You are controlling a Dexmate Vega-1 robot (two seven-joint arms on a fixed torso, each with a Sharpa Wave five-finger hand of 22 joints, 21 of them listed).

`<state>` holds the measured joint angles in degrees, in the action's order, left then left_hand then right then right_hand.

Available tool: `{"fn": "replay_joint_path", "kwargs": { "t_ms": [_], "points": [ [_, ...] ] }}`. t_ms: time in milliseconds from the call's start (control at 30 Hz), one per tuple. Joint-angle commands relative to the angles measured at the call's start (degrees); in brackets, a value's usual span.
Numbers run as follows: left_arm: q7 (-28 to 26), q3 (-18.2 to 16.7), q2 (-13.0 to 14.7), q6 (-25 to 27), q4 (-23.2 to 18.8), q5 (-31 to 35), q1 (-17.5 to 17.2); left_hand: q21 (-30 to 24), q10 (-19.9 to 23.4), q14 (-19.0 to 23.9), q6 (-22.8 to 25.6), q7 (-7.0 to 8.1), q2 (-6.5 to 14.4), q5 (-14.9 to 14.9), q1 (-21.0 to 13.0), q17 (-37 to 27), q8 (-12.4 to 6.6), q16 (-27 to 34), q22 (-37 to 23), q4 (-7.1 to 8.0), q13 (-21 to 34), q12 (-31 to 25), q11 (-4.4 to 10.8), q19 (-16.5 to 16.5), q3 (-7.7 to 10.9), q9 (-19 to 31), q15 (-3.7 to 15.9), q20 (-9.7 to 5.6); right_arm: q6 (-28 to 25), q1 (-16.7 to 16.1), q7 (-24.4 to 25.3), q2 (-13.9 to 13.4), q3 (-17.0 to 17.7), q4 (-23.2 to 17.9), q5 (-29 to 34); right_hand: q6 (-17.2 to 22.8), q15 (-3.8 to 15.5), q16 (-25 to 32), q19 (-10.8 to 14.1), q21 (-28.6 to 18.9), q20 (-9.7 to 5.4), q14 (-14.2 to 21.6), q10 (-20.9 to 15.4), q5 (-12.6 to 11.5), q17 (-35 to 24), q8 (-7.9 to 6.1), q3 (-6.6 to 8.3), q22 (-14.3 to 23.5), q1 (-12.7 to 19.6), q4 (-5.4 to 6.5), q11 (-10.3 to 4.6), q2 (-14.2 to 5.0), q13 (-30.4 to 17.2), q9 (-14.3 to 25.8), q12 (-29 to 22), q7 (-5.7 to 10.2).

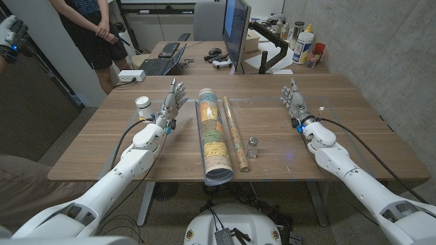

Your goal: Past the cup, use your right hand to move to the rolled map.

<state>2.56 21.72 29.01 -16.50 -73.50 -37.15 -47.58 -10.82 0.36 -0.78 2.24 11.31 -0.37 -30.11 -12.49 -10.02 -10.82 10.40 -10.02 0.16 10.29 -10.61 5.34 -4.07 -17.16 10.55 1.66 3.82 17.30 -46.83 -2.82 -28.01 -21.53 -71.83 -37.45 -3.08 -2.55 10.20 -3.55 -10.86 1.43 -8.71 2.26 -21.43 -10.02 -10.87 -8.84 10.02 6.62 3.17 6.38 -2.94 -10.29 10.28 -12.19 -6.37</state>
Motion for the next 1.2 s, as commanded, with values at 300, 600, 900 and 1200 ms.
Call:
{"fn": "replay_joint_path", "kwargs": {
  "t_ms": [300, 600, 900, 1200],
  "points": [
    [2.1, 0.2, 0.1, -0.5, 0.6, -0.3, 0.6, -0.3, -0.2, -0.3, 0.2, 0.5, 0.2, -0.3, -0.7, -0.3, -0.36, 0.2, -0.2, 0.02, 0.2, -0.4, 0.43, 0.1, -0.34, 0.1, 1.97, 0.6, -0.7, 1.0, 0.3, 0.3, -0.6, 0.1, 0.5, 0.1, 0.12, 0.3, -0.4, -0.4, -0.13, -0.5, -0.2, -0.4, -0.2, -0.38, -0.35, 0.2, 0.4, -0.05, 0.39, -0.21, -0.3, 0.3, -0.2, -0.22],
    [2.5, 0.1, 0.3, -0.9, 0.1, -0.5, 0.1, -0.3, -0.1, -0.4, 0.2, 0.51, 0.2, -0.3, -0.8, -0.3, -0.37, 0.2, -0.2, 0.02, 0.2, -0.5, 0.36, 0.1, -0.38, 0.1, 2.18, 0.32, -0.7, -0.1, 1.3, -0.5, -0.5, -2.0, 1.1, 0.1, 0.3, 0.2, -0.6, -0.3, -0.08, -0.6, -0.1, -0.3, -0.2, -0.37, -0.39, 0.2, 0.4, -0.06, 0.2, -0.24, -0.3, 0.3, -0.2, -0.19],
    [2.6, -0.1, 0.4, -1.3, -0.3, -0.7, -0.3, -0.3, -0.2, -0.4, 0.2, 0.54, 0.2, -0.3, -0.9, -0.3, -0.34, 0.2, -0.1, 0.02, 0.2, -0.5, 0.36, 0.1, -0.41, 0.1, 2.28, 0.19, -1.6, -1.3, 3.9, -2.3, -1.0, -6.1, 4.0, 0.1, 0.75, 0.1, -0.8, -0.2, -0.24, -1.0, -0.1, -0.3, -0.2, -0.33, -0.47, 0.2, 0.3, -0.08, -0.23, -0.2, -0.2, 0.3, -0.1, 0.02],
    [2.3, -0.5, 0.7, -1.6, -0.8, -0.7, -1.0, -0.3, -0.2, -0.6, 0.1, 0.54, 0.2, -0.3, -1.0, -0.3, -0.31, 0.2, -0.1, 0.03, 0.2, -0.5, 0.38, 0.1, -0.45, 0.1, 2.38, 0.08, -3.7, -1.7, 7.0, -4.0, -2.0, -10.0, 7.8, 0.2, 1.26, 0.0, -1.1, -0.2, -0.37, -1.2, 0.2, -0.3, -0.2, -0.35, -0.48, 0.2, 0.6, -0.28, -0.53, -0.11, -0.2, 0.2, 0.0, 0.29]
  ]
}}
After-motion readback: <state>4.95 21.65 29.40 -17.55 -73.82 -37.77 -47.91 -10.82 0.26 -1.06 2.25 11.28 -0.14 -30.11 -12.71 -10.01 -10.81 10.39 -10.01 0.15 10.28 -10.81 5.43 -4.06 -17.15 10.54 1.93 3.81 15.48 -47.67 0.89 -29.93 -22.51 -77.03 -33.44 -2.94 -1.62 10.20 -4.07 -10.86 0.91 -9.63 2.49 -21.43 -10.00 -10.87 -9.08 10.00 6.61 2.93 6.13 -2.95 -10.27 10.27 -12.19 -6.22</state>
